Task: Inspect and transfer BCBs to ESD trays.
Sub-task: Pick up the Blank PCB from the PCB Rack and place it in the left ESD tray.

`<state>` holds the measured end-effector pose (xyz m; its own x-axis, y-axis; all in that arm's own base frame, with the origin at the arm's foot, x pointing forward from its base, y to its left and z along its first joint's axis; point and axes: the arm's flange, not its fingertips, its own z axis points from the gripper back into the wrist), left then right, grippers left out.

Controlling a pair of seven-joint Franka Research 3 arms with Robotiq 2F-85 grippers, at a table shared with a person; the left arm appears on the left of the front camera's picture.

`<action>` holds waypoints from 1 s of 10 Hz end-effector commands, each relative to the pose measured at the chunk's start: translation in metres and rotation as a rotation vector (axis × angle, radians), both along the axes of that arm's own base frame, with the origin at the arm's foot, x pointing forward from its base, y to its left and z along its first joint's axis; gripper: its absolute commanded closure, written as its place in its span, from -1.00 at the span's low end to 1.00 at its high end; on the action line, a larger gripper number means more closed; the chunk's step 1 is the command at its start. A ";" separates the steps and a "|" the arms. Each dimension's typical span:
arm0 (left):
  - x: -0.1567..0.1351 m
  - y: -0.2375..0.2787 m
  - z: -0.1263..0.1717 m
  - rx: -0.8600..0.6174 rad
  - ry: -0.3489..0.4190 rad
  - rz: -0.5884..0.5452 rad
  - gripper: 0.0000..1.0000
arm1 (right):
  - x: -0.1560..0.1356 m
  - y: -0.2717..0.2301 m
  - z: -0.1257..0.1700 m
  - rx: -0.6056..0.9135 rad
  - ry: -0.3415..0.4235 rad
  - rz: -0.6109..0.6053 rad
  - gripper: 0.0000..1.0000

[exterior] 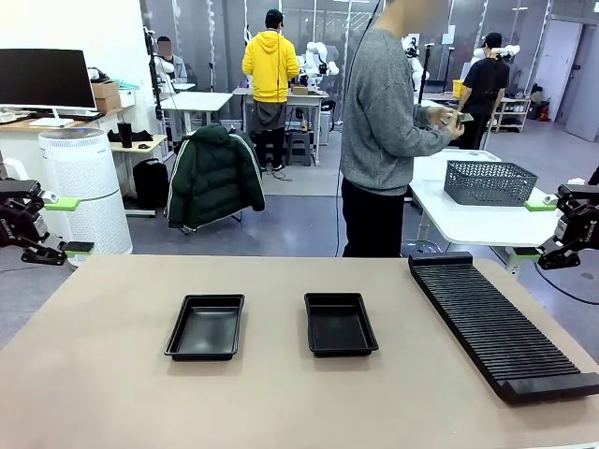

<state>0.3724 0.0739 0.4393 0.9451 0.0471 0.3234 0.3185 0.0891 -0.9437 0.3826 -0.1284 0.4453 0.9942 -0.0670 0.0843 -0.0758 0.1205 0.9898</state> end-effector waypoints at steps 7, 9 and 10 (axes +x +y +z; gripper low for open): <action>0.000 -0.001 0.001 -0.001 0.001 -0.001 -1.00 | 0.000 0.000 0.000 0.001 0.000 -0.001 -1.00; 0.000 -0.001 0.001 -0.001 0.001 -0.001 -1.00 | 0.000 0.000 0.000 0.001 0.000 -0.001 -1.00; 0.000 -0.001 0.001 -0.001 0.001 -0.001 -1.00 | 0.000 0.000 0.000 0.001 0.000 -0.001 -1.00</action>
<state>0.3724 0.0739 0.4393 0.9451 0.0471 0.3234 0.3185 0.0891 -0.9437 0.3826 -0.1284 0.4453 0.9942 -0.0669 0.0843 -0.0758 0.1205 0.9898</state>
